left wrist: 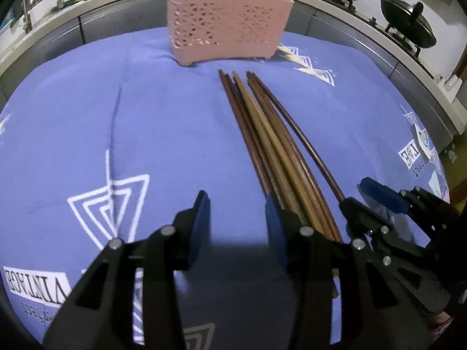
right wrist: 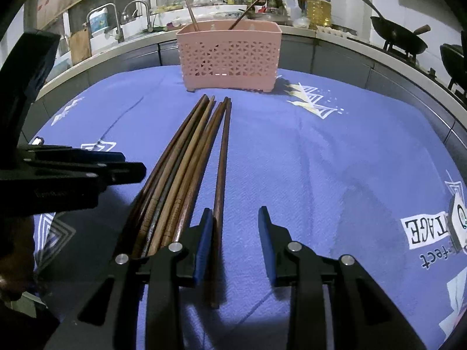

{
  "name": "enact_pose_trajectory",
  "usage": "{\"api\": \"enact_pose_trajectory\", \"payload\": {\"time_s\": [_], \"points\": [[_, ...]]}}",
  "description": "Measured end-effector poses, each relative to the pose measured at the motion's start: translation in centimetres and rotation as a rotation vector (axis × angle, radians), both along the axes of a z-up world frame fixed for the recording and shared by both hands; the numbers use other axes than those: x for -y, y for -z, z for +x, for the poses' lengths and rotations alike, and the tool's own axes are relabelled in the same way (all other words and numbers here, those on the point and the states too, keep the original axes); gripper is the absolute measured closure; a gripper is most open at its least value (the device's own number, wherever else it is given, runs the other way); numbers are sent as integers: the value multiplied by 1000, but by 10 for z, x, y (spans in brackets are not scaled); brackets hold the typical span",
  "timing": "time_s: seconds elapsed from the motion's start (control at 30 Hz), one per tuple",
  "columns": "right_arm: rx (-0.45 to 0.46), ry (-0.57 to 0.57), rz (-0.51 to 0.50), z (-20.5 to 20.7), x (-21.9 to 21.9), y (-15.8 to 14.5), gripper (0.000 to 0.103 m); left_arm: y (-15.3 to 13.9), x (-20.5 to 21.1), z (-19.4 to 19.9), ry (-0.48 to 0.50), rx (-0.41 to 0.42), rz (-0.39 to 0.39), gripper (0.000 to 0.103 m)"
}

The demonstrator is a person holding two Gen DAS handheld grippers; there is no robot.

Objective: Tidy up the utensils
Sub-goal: 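Grasp another brown chopstick with the left tool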

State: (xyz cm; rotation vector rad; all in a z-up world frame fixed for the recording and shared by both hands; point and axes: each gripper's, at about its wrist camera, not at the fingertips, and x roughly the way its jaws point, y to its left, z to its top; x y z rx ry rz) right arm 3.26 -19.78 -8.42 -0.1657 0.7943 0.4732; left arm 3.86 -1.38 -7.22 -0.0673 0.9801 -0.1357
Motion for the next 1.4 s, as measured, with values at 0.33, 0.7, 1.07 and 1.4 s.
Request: {"api": "enact_pose_trajectory", "payload": {"time_s": [0.33,0.7,1.07,1.4], "points": [[-4,-4,29,0,3,1,71,2,24,3,3,34,104,61],[5,5,-1,4,0,3,73,6,20,4,-15,41,164,65],[-35,9,-45,-12,24,3,96,4,-18,-24,-8,43,153,97],[-99,17,-46,-18,35,1,95,4,-40,-34,-38,51,164,82]]}}
